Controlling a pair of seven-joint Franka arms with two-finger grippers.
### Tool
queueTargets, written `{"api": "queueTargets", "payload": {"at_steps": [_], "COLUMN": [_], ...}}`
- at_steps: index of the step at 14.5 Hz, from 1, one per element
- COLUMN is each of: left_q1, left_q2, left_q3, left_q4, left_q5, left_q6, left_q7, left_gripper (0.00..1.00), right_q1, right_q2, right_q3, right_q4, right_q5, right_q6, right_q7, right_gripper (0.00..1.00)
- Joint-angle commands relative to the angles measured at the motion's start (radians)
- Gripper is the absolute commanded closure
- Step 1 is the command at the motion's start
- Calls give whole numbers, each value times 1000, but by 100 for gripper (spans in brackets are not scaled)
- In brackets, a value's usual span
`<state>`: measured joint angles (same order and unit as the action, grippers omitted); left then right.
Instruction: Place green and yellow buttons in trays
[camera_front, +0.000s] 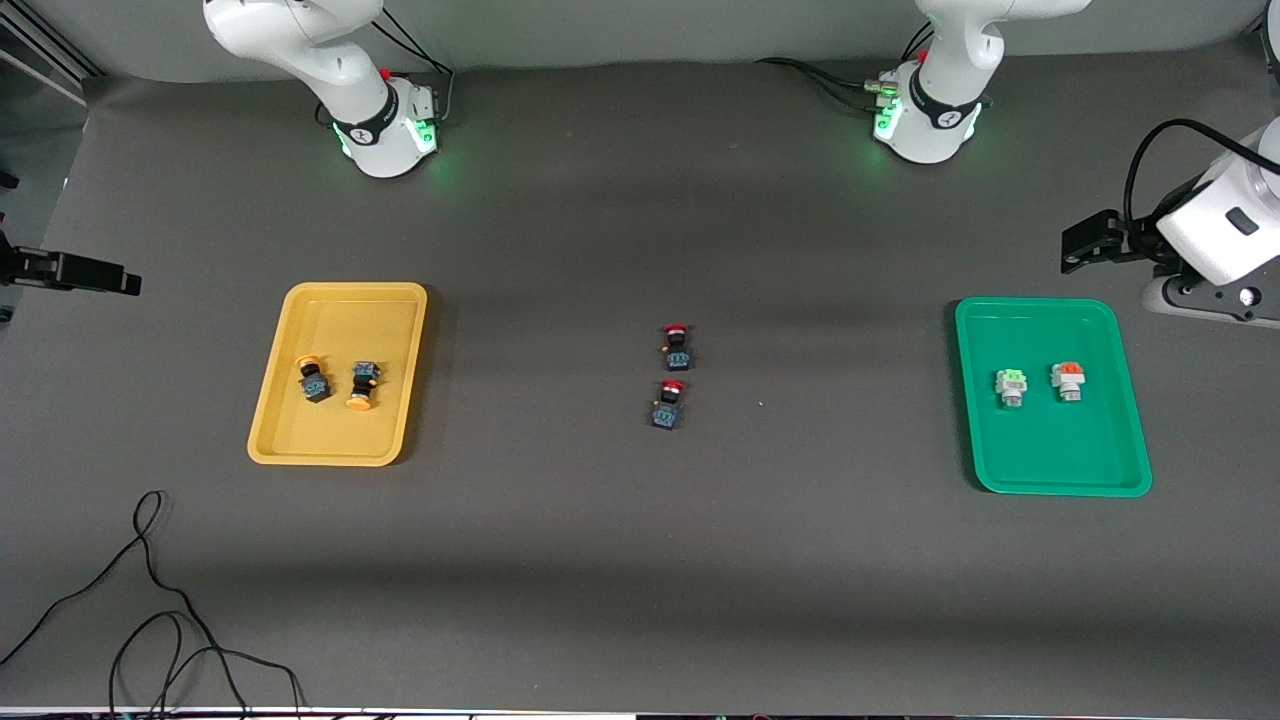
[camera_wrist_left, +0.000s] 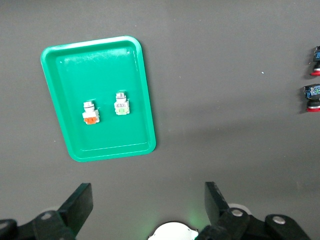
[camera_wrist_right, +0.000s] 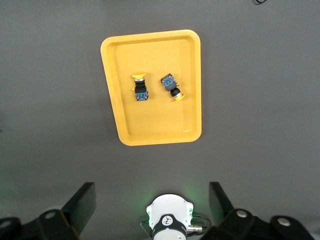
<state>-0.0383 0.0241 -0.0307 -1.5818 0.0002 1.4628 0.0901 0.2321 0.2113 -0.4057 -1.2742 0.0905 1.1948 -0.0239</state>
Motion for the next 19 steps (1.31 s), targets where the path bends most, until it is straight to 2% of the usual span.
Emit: {"api": "queueTargets", "payload": {"at_steps": [1, 2, 3, 4, 10, 15, 19], "left_q1": [-14, -15, -14, -14, -14, -14, -14], "left_q2": [-9, -9, -9, -9, -6, -4, -1], "left_q3": [12, 12, 11, 12, 12, 12, 12], "left_q4": [0, 2, 2, 2, 2, 2, 3], "left_q5": [-13, -13, -13, -13, -14, -14, -13], "left_q6": [-12, -9, -9, -6, 1, 4, 5], "left_q7": [-3, -3, -3, -3, -6, -7, -7], "left_gripper": [0, 0, 0, 0, 0, 0, 0], "right_q1": [-219, -284, -302, -303, -336, -338, -346], "right_q2": [-145, -208, -260, -294, -340, -339, -337], "right_q3": [268, 350, 382, 387, 390, 422, 427], "right_q4": [-175, -260, -339, -384, -366, -349, -343], "right_q5": [-64, -89, -107, -112, -78, -113, -98], "right_q6": [81, 135, 187, 228, 259, 241, 244], "right_q7": [39, 39, 39, 39, 39, 44, 42], "right_gripper": [0, 0, 0, 0, 0, 0, 0]}}
